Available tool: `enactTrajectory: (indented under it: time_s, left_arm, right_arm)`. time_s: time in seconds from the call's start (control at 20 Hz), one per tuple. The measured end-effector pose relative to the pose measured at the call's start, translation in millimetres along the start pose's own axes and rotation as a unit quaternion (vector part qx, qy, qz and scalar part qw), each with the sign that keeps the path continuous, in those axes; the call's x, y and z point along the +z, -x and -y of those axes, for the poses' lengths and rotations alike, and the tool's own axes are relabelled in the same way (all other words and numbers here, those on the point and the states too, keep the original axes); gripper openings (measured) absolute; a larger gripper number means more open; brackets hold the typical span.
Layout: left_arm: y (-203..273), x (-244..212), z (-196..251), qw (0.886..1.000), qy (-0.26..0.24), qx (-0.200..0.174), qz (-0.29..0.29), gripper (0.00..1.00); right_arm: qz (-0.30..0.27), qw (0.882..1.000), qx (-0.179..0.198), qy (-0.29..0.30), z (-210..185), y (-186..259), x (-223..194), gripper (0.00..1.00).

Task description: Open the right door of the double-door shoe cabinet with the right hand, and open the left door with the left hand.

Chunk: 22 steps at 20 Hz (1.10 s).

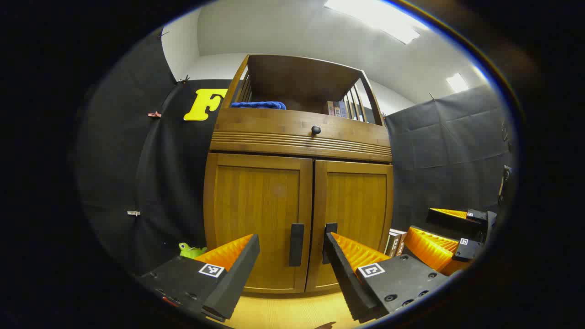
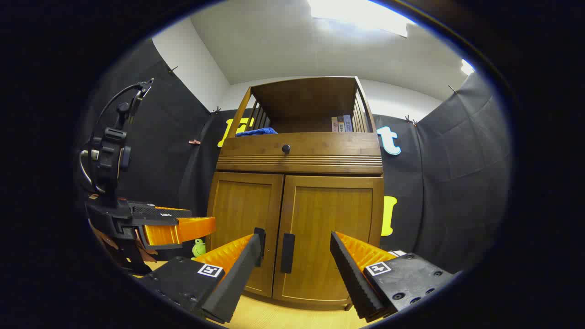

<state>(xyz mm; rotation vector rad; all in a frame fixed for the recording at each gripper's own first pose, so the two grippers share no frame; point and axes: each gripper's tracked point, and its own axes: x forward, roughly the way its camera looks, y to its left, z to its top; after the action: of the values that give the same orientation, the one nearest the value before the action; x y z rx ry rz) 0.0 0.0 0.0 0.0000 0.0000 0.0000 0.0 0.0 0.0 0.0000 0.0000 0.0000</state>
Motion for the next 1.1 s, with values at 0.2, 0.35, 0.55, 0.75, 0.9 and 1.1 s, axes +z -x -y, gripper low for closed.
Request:
enactTrajectory:
  time_s: [0.2,0.35,0.55,0.75,0.9,1.1]
  left_arm:
    - [-0.7,-2.7,0.2,1.0,-0.002,0.0,-0.005,0.9]
    - [-0.8,-1.5,0.0,1.0,-0.004,0.0,-0.005,0.9]
    - [0.6,-1.6,2.5,1.0,-0.004,-0.003,-0.006,0.9]
    - [0.0,-1.5,4.1,1.0,0.003,-0.008,-0.008,0.9]
    - [-0.4,-3.1,2.5,1.0,-0.002,-0.007,-0.01,0.9]
    - [-1.6,-4.7,7.3,1.0,-0.001,-0.015,-0.013,0.9]
  right_arm:
    - [-0.01,1.0,0.001,0.0,-0.9,-1.1,-6.2,0.96]
    - [-0.019,1.0,0.008,0.0,-4.8,-2.9,-10.3,0.96]
    - [-0.026,1.0,0.013,0.003,-8.3,-4.0,-13.8,0.97]
    - [-0.029,0.999,0.014,0.002,-7.8,-3.9,-15.5,0.97]
    - [-0.031,0.999,0.016,0.001,-9.7,-4.1,-15.3,0.97]
    - [-0.031,0.999,0.019,-0.001,-12.0,-6.0,-14.3,0.97]
